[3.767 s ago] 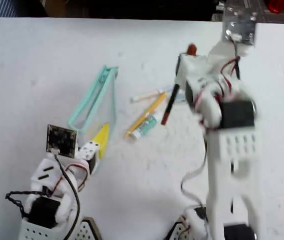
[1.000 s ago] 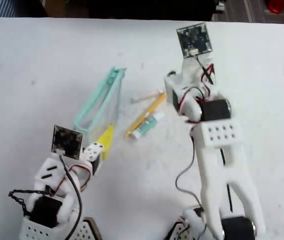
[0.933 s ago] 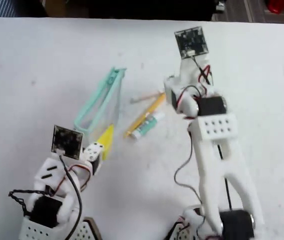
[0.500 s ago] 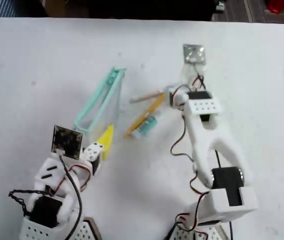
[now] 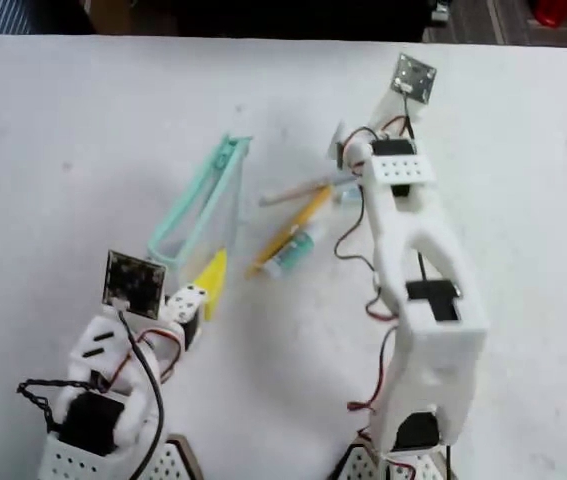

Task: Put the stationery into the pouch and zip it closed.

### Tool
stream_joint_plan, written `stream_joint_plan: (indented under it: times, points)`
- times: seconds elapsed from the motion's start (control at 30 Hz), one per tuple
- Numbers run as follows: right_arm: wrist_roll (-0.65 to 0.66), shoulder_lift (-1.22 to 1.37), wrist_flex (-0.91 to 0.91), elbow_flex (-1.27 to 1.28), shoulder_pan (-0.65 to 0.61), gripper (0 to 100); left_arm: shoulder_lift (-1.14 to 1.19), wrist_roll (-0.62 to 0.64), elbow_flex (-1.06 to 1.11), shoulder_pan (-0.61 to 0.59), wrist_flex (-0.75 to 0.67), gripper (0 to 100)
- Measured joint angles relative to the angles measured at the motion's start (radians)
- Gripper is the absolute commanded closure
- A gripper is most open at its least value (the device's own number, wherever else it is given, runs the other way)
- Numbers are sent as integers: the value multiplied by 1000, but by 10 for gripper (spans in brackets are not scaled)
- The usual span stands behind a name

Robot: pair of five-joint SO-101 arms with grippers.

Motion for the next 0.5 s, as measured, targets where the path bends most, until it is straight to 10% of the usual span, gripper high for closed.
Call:
stream_joint_plan:
  times: [0.5]
  points:
    - [-20, 339, 290, -454, -21, 712, 0, 0, 0, 0, 0, 803]
